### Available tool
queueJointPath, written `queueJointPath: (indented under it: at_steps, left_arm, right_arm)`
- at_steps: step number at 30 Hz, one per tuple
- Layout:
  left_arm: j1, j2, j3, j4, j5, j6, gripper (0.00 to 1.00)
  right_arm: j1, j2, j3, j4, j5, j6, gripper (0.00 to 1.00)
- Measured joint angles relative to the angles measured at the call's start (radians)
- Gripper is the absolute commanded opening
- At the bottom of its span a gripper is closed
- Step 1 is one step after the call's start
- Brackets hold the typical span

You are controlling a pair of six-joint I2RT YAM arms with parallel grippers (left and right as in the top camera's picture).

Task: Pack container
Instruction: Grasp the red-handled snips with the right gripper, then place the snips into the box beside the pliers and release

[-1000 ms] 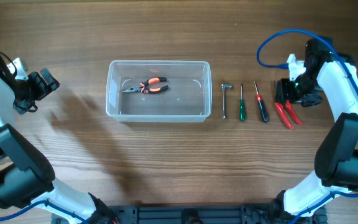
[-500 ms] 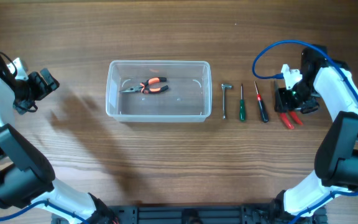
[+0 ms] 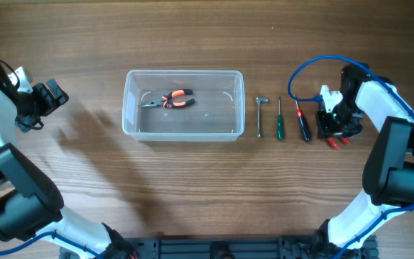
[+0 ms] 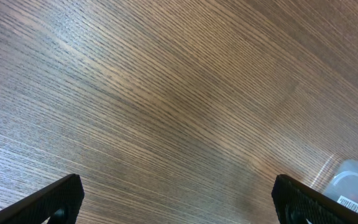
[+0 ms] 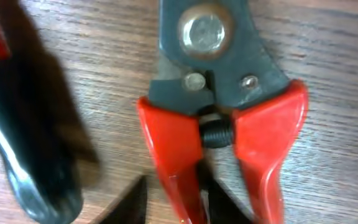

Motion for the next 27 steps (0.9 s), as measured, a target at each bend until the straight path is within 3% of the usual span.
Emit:
queueJointPath:
  at_steps: [17,23,27]
  left_arm:
    - [0.000,0.000,0.000,0.000,0.000,0.000,1.00]
    - [0.000,0.000,0.000,0.001,0.000,0.000,1.00]
    - [0.000,0.000,0.000,0.000,0.000,0.000,1.00]
  right_arm:
    - [0.001,0.000,0.020,0.011,-0.018,0.155,0.04]
    - [0.047,-0.035,0.299,-0.189,-0.147,0.170,0.04]
    - [0.240,-0.159,0.484,-0.152,-0.186,0.130,0.04]
